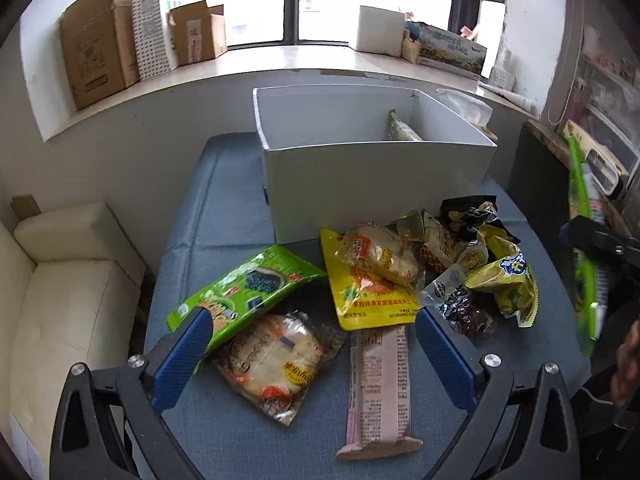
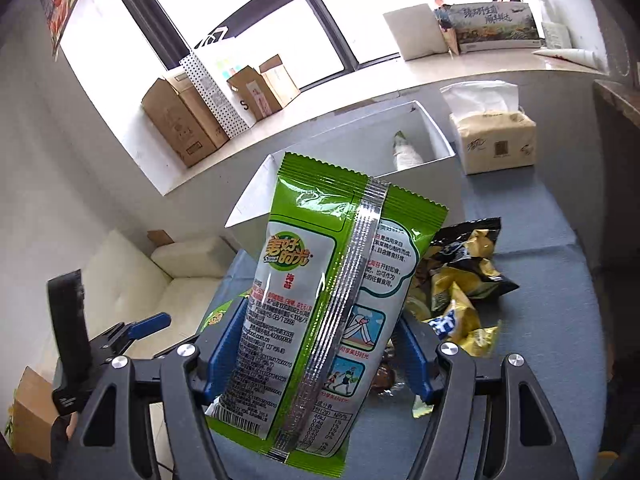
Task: Organize snacks
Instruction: 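Grasp the green silver-striped snack bag with the right tool and lift, then grasp the wrapped bread bun with the left tool while the right tool holds the green bag, then lower the green bag and bread bun into the white box and open both tools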
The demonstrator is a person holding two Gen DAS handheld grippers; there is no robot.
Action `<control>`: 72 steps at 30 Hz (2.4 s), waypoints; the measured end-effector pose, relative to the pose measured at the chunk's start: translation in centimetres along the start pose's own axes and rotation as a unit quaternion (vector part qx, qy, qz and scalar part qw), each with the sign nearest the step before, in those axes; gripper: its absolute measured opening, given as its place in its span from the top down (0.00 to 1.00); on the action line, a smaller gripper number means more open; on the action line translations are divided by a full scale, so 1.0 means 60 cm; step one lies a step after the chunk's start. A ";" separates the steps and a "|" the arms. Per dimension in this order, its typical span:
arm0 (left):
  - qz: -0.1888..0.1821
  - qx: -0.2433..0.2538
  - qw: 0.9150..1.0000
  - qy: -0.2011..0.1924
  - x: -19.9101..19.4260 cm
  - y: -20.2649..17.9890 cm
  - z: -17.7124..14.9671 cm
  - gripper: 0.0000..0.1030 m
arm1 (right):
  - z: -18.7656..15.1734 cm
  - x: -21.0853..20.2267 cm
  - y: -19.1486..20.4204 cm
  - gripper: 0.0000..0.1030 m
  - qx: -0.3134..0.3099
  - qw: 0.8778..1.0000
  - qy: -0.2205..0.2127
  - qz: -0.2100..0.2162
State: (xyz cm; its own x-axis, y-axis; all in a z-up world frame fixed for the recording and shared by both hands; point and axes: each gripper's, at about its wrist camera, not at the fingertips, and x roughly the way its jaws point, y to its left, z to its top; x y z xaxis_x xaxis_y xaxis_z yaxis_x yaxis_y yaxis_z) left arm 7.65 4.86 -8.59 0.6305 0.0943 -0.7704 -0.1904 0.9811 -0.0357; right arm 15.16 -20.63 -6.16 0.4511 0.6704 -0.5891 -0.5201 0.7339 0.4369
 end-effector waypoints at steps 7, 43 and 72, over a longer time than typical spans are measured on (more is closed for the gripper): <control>0.000 0.097 0.995 0.036 0.103 -0.086 0.055 0.00 | -0.014 -0.065 -0.012 0.28 0.007 0.999 -0.034 -0.019; -0.047 0.060 0.995 -0.063 -0.065 -0.030 0.133 0.27 | 0.021 -0.019 0.000 0.28 -0.033 0.999 -0.019 -0.010; 0.038 -0.019 0.998 -0.042 0.073 0.035 0.273 0.04 | 0.328 0.200 -0.005 0.00 -0.098 0.986 0.013 -0.135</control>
State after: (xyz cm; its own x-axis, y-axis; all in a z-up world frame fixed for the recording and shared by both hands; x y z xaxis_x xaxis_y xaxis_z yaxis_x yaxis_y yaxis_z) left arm 22.35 10.10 -1.59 0.6739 0.1841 -0.7155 -0.2672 0.9636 -0.0036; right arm 35.00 -10.65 0.05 0.5752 0.4493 -0.6836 -0.5152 0.8481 0.1238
